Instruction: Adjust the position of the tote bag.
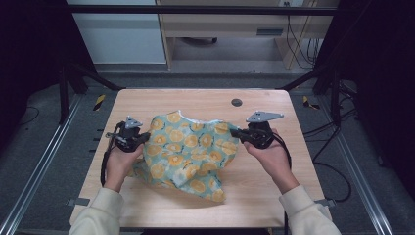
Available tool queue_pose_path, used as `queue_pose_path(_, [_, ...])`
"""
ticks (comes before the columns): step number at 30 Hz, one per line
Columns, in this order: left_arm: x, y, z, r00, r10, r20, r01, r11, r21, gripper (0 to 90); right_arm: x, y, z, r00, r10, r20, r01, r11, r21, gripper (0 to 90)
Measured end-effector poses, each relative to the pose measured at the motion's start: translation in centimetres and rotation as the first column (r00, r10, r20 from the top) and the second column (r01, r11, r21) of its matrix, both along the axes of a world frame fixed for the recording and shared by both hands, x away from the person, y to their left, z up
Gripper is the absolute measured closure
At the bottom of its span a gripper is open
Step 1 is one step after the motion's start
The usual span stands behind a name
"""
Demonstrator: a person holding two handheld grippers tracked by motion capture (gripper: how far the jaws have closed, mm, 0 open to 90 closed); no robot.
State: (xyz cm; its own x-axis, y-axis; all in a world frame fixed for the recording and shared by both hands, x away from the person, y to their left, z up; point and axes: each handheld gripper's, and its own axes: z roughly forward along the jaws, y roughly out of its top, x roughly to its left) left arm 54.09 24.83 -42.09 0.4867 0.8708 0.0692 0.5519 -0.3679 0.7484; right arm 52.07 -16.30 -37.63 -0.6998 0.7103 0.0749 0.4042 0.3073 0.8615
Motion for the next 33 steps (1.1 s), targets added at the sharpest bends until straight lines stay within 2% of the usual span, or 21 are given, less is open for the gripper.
queue_pose_path(6, [-0.3, 0.1, 0.6, 0.9999, -0.001, 0.016, 0.001, 1.0, 0.005, 90.0, 0.1, -0.6, 0.5, 0.9998, -0.007, 0.019, 0.007, 0.9999, -0.016, 90.0])
queue_pose_path(14, [-0.7, 0.3, 1.0, 0.9995, -0.011, 0.028, 0.011, 0.9999, 0.003, 90.0, 0.4, -1.3, 0.7, 0.9991, -0.032, 0.028, 0.032, 0.9994, -0.012, 90.0])
queue_pose_path(24, [-1.4, 0.8, 1.6, 0.9989, -0.024, 0.041, 0.024, 0.9997, 0.004, 90.0, 0.8, -1.2, 0.8, 0.9988, -0.042, 0.025, 0.043, 0.9983, -0.04, 90.0])
queue_pose_path(29, [-2.2, 1.1, 2.0, 0.9968, -0.019, 0.077, 0.02, 0.9997, -0.012, 90.0, 0.9, -0.9, 0.8, 0.9988, -0.038, 0.032, 0.04, 0.9979, -0.051, 90.0])
queue_pose_path(33, [-3.1, 0.9, 2.6, 0.9932, -0.019, 0.115, 0.022, 0.9996, -0.017, 90.0, 0.2, -1.1, 1.2, 0.9979, -0.04, 0.052, 0.042, 0.9982, -0.043, 90.0])
